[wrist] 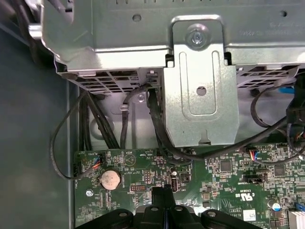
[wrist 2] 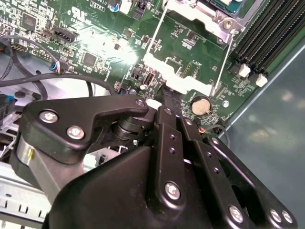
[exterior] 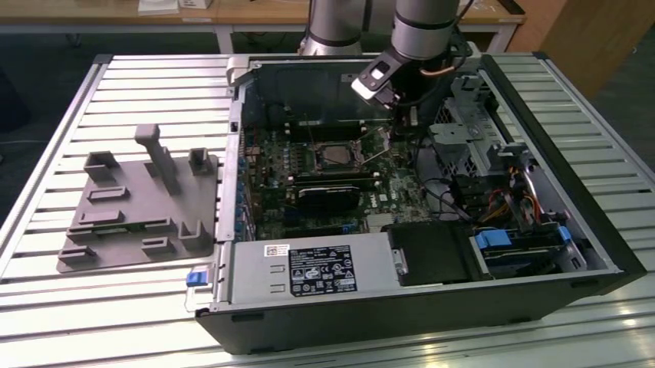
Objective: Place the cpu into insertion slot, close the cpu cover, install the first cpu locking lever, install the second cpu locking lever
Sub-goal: 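Close the cpu cover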
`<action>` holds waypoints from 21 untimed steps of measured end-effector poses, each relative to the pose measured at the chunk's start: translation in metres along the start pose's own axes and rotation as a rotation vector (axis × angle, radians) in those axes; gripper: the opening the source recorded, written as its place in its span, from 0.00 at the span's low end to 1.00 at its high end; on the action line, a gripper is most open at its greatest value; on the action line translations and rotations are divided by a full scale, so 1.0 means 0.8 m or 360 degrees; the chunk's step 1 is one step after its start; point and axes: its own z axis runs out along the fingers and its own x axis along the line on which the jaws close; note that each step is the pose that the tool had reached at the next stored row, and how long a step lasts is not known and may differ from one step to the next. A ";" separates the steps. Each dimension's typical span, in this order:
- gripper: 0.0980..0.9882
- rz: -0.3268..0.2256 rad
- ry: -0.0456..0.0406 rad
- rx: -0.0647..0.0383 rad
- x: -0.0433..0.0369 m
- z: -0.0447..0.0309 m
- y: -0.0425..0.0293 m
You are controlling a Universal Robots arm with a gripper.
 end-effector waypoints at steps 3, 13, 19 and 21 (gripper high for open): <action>0.00 0.0000 -0.0001 0.0001 0.000 0.0010 -0.0001; 0.00 0.0000 -0.0007 0.0076 0.000 0.0014 0.0008; 0.00 0.0000 -0.0016 0.0205 0.000 0.0017 0.0033; 0.00 0.0000 -0.0019 0.0252 0.000 0.0019 0.0042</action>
